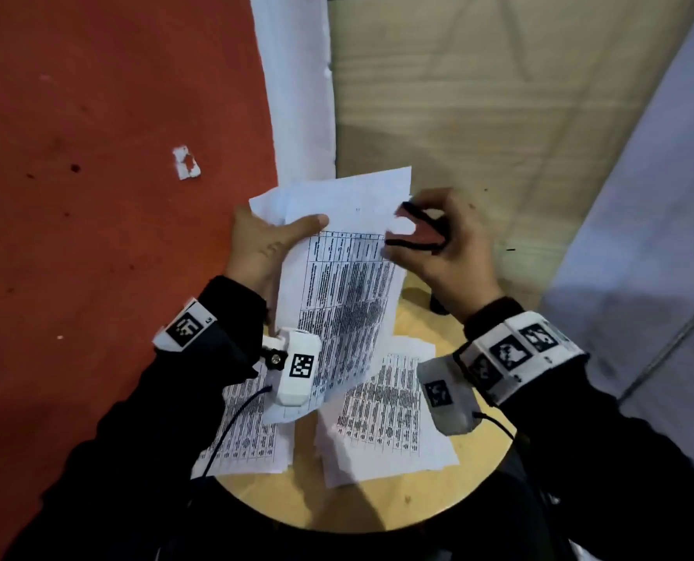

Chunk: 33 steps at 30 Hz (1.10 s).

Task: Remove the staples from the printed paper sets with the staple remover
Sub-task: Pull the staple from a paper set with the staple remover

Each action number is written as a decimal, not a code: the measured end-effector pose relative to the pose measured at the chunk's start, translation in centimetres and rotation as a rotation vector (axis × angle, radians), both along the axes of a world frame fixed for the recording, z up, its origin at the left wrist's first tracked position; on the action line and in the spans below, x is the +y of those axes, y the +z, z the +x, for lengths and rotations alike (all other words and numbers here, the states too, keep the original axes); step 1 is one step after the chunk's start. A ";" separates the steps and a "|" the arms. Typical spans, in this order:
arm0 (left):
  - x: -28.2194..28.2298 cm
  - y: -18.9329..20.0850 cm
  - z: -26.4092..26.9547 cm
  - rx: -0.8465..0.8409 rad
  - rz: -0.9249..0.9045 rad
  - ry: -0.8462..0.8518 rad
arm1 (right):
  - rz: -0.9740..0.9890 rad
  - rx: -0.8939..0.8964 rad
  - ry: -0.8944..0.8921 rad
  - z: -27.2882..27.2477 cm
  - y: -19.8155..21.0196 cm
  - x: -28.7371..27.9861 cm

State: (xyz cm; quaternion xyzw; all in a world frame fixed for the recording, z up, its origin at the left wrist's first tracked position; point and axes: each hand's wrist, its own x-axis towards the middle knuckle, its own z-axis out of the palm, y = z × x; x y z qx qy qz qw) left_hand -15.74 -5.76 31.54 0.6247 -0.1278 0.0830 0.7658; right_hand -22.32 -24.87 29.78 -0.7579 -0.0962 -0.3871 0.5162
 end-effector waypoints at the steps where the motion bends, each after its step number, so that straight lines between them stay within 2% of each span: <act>1: -0.1 0.1 -0.1 -0.008 0.006 0.004 | -0.136 -0.041 -0.017 -0.2 0.6 0.8; 4: -0.3 0.8 -1.1 -0.045 0.057 0.019 | -0.389 -0.116 -0.039 -0.4 1.7 2.3; 8: -0.7 1.6 -2.4 -0.123 0.085 0.013 | -0.550 -0.202 -0.074 -0.3 3.0 3.3; 15: -0.2 3.1 -3.6 -0.263 0.127 -0.046 | -0.607 -0.269 -0.048 -0.7 4.0 3.7; 22: 0.1 3.3 -3.7 -0.273 0.161 -0.064 | -0.670 -0.328 -0.081 -1.0 4.6 4.2; 25: 0.1 3.2 -3.7 -0.243 0.167 -0.017 | -0.710 -0.339 -0.109 -1.0 4.6 4.4; 33: -0.1 2.2 -3.0 -0.308 0.136 -0.003 | -0.741 -0.358 -0.114 -0.7 4.4 4.7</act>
